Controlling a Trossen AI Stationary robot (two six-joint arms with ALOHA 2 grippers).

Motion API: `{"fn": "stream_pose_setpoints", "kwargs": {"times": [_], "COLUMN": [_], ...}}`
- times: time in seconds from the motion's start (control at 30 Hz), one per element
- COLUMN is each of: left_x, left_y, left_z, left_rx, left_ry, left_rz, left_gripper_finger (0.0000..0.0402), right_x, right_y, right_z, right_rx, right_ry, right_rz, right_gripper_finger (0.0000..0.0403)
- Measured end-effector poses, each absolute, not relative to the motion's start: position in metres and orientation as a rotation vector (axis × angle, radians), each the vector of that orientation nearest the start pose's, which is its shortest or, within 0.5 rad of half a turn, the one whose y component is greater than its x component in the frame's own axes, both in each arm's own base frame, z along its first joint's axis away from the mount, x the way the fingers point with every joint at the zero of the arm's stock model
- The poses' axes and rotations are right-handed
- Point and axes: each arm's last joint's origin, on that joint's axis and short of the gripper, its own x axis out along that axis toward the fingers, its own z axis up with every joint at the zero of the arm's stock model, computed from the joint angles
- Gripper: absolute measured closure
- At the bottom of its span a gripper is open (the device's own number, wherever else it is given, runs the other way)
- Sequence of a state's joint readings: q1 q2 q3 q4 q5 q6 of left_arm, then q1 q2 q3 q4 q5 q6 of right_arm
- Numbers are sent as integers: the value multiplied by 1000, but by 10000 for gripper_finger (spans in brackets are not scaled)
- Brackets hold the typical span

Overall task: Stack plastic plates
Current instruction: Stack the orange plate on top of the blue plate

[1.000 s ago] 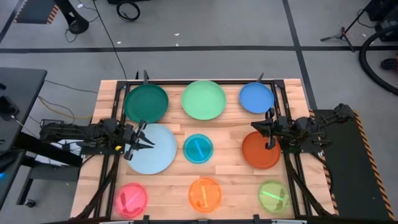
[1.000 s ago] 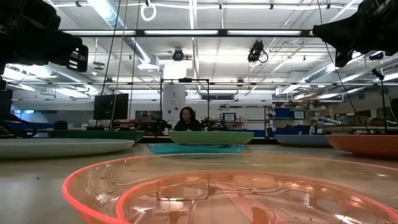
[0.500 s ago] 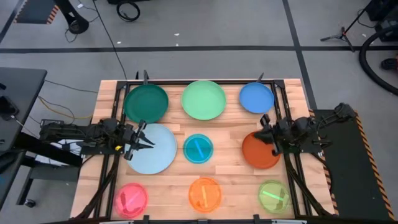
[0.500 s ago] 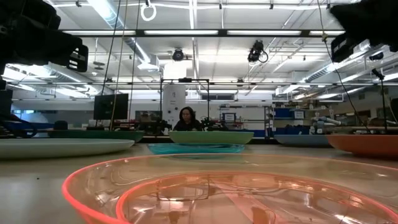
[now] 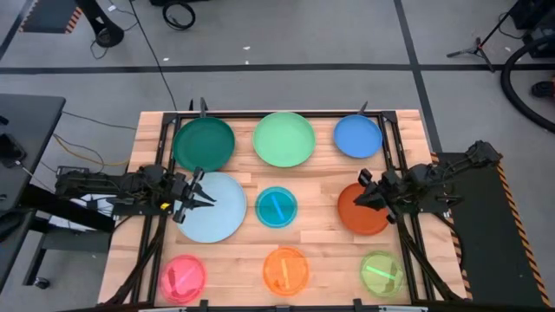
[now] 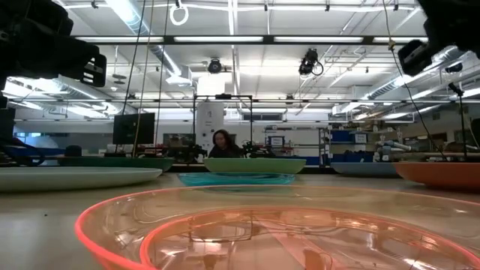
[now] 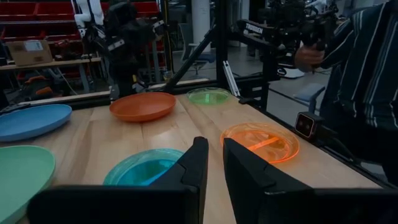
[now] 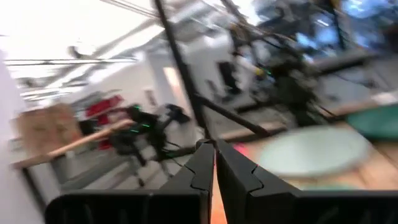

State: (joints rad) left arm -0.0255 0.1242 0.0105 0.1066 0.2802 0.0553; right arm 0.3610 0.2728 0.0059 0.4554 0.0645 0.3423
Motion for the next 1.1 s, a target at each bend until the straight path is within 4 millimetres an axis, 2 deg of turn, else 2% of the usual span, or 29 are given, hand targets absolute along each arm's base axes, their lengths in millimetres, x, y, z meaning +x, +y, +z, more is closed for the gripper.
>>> {"fn": "stream_pose_setpoints", "kwargs": {"times": [0.1, 0.3, 0.53, 0.67, 0.8, 0.97, 1.1], "left_x": [104, 104, 104, 104, 104, 104, 104], "left_y": [-11, -11, -11, -11, -11, -11, -11], "left_z": [167, 167, 167, 167, 167, 167, 167], "left_rx": [54, 54, 54, 54, 54, 54, 54], "left_ry": [-1, -1, -1, -1, -2, -1, -1], "left_rz": [-306, -306, -306, -306, -305, -306, -305], "left_gripper_finger": [343, 343, 343, 343, 343, 343, 343], "right_x": [111, 127, 145, 156, 167, 184, 198], "right_y": [44, 74, 112, 132, 154, 179, 192], "right_z": [183, 209, 219, 218, 217, 220, 232], "right_rx": [435, 408, 351, 323, 276, 255, 220], "right_ry": [-38, 212, 622, 822, 900, 964, 1011], "right_rz": [317, 390, 153, 120, 153, 209, 116], "right_gripper_finger": [366, 364, 364, 357, 318, 242, 200]}}
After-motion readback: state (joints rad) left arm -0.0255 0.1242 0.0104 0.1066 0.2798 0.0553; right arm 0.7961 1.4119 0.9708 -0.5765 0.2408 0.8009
